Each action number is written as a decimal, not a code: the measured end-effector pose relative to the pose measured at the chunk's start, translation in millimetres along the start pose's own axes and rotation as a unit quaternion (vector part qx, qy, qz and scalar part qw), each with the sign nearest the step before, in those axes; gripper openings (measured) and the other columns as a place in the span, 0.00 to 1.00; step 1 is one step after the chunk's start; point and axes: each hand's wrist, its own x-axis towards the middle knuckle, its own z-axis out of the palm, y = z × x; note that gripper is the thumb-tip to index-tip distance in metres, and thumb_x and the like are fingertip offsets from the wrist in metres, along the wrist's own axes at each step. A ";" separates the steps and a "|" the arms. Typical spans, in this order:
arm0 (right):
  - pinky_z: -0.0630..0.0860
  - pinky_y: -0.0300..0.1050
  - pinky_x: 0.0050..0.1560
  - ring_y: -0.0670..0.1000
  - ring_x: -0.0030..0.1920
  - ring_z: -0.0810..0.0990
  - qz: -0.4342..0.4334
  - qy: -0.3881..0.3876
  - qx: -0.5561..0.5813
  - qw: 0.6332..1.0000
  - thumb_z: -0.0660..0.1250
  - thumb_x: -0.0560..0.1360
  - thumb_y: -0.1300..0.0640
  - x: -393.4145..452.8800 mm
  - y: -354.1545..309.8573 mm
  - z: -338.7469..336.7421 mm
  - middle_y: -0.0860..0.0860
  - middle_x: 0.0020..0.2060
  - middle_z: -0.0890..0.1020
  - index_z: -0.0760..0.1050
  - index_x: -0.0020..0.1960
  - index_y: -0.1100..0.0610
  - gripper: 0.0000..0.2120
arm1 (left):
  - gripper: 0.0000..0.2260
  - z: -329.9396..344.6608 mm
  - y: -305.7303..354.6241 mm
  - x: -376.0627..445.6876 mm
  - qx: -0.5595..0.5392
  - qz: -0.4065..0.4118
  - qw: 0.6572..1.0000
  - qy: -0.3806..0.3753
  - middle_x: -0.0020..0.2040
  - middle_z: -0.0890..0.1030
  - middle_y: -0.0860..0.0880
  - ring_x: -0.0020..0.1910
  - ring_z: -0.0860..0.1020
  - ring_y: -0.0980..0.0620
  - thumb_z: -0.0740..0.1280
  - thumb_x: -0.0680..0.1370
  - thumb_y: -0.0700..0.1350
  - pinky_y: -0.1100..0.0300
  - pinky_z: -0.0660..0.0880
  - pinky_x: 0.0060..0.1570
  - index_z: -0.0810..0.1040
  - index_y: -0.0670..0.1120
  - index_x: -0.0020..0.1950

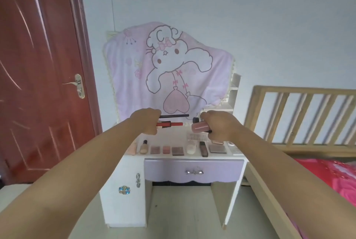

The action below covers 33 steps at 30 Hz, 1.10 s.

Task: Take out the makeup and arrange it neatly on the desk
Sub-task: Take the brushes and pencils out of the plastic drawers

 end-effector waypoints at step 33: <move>0.67 0.43 0.40 0.56 0.52 0.76 0.080 -0.303 0.134 0.940 0.62 0.70 0.63 535.1 50.5 429.3 0.53 0.54 0.75 0.67 0.61 0.57 0.20 | 0.14 378.5 -197.8 488.2 -0.099 -0.008 0.966 -0.238 0.57 0.75 0.45 0.55 0.76 0.45 0.60 0.77 0.41 0.56 0.73 0.49 0.66 0.42 0.62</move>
